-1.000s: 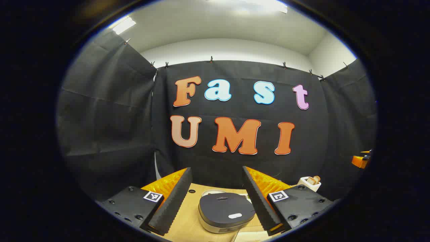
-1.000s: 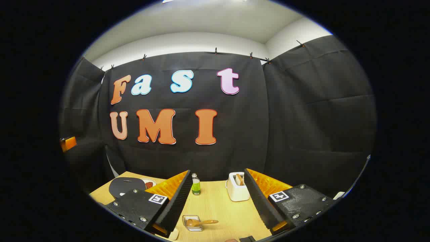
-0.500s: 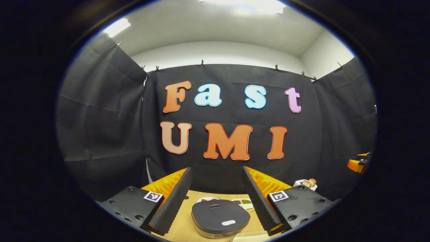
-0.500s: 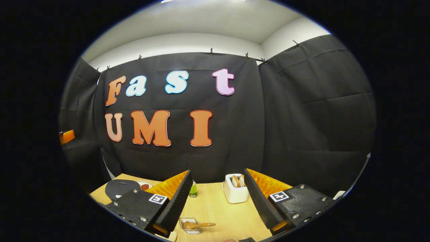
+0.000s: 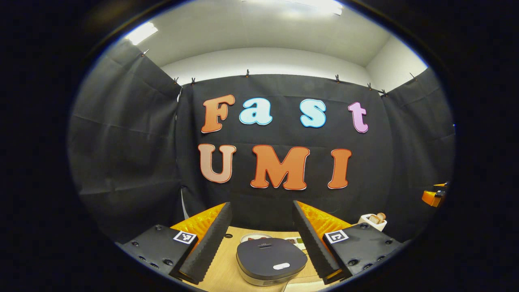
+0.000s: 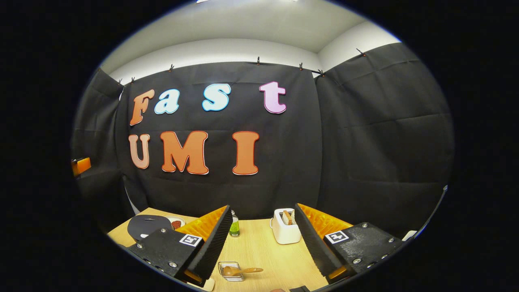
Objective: Close the left gripper, press the button to open the rice cooker; take a wooden spoon from the chopstick holder with the right hand, scoop a spoonful of rice and pour it into the rice cooker, then put the wooden spoon back into the chopstick holder.
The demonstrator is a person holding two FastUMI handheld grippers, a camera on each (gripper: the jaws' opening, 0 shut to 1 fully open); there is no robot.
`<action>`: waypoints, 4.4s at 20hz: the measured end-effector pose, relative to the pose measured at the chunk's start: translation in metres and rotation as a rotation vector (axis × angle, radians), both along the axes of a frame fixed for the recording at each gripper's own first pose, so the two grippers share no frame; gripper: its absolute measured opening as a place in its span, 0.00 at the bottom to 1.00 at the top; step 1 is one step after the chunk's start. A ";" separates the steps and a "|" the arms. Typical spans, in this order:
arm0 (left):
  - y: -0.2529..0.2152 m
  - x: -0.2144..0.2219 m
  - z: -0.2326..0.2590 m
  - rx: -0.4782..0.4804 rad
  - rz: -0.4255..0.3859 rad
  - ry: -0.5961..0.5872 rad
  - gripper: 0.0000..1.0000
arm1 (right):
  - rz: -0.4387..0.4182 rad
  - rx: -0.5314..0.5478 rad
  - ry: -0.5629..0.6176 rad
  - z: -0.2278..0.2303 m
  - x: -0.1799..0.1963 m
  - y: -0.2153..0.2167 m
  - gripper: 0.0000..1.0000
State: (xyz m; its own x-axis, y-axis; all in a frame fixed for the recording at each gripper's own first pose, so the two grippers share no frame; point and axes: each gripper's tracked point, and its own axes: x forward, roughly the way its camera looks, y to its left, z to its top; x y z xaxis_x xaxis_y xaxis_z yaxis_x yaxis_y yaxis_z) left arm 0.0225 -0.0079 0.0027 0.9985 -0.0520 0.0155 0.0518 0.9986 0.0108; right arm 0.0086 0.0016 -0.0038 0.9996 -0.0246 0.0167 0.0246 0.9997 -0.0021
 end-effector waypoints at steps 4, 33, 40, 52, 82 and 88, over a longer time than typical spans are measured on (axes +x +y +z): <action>0.003 0.003 -0.003 0.040 0.008 0.007 0.89 | -0.023 -0.005 -0.004 -0.001 0.002 -0.004 0.95; -0.061 0.057 -0.214 -0.027 -0.203 0.356 0.04 | -0.080 -0.007 0.109 -0.040 -0.005 -0.022 0.95; -0.076 0.073 -0.305 0.035 -0.215 0.515 0.04 | -0.132 -0.025 0.161 -0.058 -0.020 -0.042 0.95; -0.077 0.063 -0.341 -0.005 -0.225 0.618 0.07 | -0.132 0.038 0.198 -0.081 -0.020 -0.037 0.95; 0.082 0.003 -0.052 0.018 0.064 0.153 0.05 | -0.020 0.284 0.269 -0.240 0.039 0.010 0.95; 0.104 -0.015 -0.037 0.043 0.119 0.127 0.35 | -0.013 0.377 0.365 -0.294 0.052 0.026 0.95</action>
State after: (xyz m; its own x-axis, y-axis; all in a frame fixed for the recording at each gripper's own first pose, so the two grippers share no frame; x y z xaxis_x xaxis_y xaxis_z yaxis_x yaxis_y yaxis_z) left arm 0.0076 0.0961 -0.0346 0.9915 0.0691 -0.1104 -0.0633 0.9965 0.0547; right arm 0.0610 0.0275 -0.2980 0.9384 0.0254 -0.3447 0.1023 0.9322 0.3472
